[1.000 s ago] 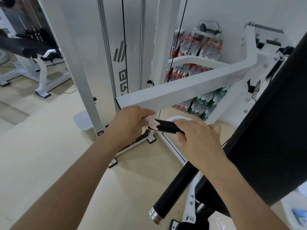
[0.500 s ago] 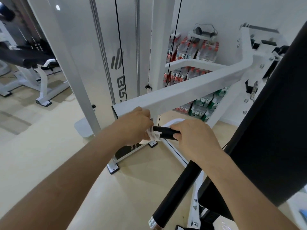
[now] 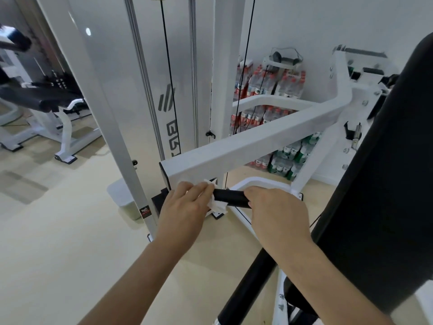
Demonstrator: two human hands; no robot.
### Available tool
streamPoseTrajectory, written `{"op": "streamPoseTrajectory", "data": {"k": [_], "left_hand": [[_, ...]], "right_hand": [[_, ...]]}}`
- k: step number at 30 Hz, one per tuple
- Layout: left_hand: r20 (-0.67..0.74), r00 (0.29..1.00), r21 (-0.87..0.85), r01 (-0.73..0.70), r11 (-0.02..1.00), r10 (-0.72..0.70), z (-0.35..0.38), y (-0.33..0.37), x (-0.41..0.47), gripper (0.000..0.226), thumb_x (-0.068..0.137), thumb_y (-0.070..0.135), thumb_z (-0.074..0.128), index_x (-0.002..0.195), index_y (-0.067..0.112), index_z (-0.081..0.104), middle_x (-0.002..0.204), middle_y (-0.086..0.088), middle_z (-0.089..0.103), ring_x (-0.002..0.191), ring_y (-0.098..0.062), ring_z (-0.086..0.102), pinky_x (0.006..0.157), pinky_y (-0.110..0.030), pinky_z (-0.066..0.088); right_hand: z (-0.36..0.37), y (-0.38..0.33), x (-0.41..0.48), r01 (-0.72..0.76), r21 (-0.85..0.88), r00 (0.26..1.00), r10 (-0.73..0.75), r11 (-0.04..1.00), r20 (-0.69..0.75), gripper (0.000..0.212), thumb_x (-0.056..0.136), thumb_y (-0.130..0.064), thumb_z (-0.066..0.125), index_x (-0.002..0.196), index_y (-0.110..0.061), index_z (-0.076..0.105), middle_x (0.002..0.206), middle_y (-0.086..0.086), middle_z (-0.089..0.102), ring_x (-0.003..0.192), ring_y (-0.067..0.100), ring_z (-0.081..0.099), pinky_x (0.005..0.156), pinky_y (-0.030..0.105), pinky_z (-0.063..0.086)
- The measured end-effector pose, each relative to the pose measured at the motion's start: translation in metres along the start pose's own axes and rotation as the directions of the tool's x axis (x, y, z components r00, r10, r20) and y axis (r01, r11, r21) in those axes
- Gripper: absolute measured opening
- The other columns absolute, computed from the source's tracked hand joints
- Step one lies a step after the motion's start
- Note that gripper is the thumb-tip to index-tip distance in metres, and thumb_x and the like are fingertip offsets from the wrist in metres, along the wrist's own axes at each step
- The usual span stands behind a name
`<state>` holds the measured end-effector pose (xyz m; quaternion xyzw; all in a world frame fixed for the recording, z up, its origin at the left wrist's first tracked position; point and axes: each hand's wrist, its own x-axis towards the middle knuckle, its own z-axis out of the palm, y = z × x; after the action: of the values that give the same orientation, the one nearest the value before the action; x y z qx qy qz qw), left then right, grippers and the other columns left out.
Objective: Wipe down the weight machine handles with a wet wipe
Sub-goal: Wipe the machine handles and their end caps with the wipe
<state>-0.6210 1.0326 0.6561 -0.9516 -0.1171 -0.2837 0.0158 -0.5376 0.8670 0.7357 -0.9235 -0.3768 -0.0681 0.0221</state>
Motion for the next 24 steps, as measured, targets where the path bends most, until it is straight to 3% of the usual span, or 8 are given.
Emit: {"op": "streamPoseTrajectory", "data": {"k": [4,7,9,11,13,15,19,24], "left_hand": [[0.325,0.944,-0.014,-0.055,0.998,0.057,-0.023,-0.002,0.037,0.026,0.081,0.022,0.07,0.106,0.026,0.066,0.098,0.009,0.069,0.089,-0.017,0.051,0.077,-0.032,0.048],[0.592,0.804,-0.121,0.016,0.993,0.059,-0.037,-0.003,0.065,0.019,0.087,0.028,0.063,0.106,0.025,0.065,0.088,0.006,0.064,0.091,-0.016,0.051,0.079,-0.03,0.046],[0.663,0.745,-0.142,0.036,0.989,0.068,-0.038,-0.003,0.074,0.019,0.086,0.028,0.063,0.104,0.022,0.066,0.084,0.002,0.063,0.089,-0.019,0.056,0.077,-0.033,0.049],[0.609,0.792,-0.053,0.0,0.999,0.033,-0.032,-0.001,0.066,0.02,0.086,0.023,0.06,0.106,0.022,0.063,0.087,0.001,0.064,0.093,-0.02,0.054,0.078,-0.033,0.049],[0.378,0.926,0.067,-0.049,0.997,0.02,-0.02,0.005,0.04,0.03,0.082,0.014,0.063,0.111,0.019,0.061,0.094,0.001,0.067,0.093,-0.022,0.051,0.076,-0.033,0.046],[0.139,0.99,0.096,-0.025,0.995,0.012,-0.011,0.007,0.012,0.042,0.073,0.009,0.072,0.114,0.013,0.064,0.101,0.0,0.071,0.088,-0.025,0.055,0.071,-0.036,0.045],[-0.156,0.987,0.042,0.035,0.999,-0.028,-0.005,0.007,-0.01,0.029,0.079,0.007,0.066,0.107,0.013,0.07,0.1,0.003,0.073,0.086,-0.026,0.059,0.066,-0.035,0.046],[-0.152,0.971,-0.099,0.171,0.98,-0.185,-0.015,0.02,-0.018,0.018,0.077,0.0,0.067,0.091,0.009,0.073,0.093,-0.002,0.07,0.086,-0.028,0.05,0.067,-0.034,0.051]], "right_hand": [[-0.001,0.006,-0.008,-0.023,0.074,0.999,0.025,0.997,-0.036,0.028,0.094,-0.017,0.049,0.115,-0.035,0.054,0.082,-0.008,0.062,0.073,0.014,0.057,0.058,0.025,0.049],[-0.002,0.012,-0.008,-0.042,0.175,0.998,0.051,0.984,-0.047,0.03,0.095,-0.022,0.049,0.117,-0.04,0.057,0.081,-0.008,0.064,0.073,0.015,0.058,0.062,0.028,0.051],[-0.005,0.019,-0.007,-0.078,0.269,0.997,0.08,0.96,0.003,0.03,0.096,-0.026,0.048,0.12,-0.041,0.058,0.085,-0.007,0.066,0.074,0.015,0.058,0.066,0.03,0.052],[-0.005,0.02,-0.01,-0.111,0.319,0.993,0.114,0.941,0.012,0.033,0.097,-0.026,0.048,0.125,-0.039,0.056,0.091,-0.006,0.067,0.076,0.015,0.055,0.068,0.029,0.05],[-0.005,0.012,-0.016,-0.085,0.195,0.995,0.093,0.977,-0.03,0.035,0.098,-0.021,0.043,0.13,-0.033,0.05,0.1,-0.008,0.065,0.081,0.016,0.056,0.065,0.026,0.043],[-0.007,0.003,-0.021,-0.058,0.107,0.997,0.063,0.993,-0.043,0.039,0.098,-0.016,0.038,0.136,-0.028,0.042,0.117,-0.01,0.061,0.096,0.014,0.059,0.064,0.023,0.036],[-0.013,0.002,-0.024,-0.067,0.133,0.998,0.065,0.989,0.021,0.046,0.099,-0.018,0.037,0.144,-0.027,0.034,0.145,-0.013,0.043,0.123,0.01,0.049,0.084,0.025,0.045],[-0.011,0.004,-0.029,-0.065,0.226,0.996,0.051,0.972,0.067,0.046,0.099,-0.019,0.036,0.144,-0.027,0.035,0.152,-0.014,0.032,0.134,0.007,0.037,0.097,0.025,0.041]]}}
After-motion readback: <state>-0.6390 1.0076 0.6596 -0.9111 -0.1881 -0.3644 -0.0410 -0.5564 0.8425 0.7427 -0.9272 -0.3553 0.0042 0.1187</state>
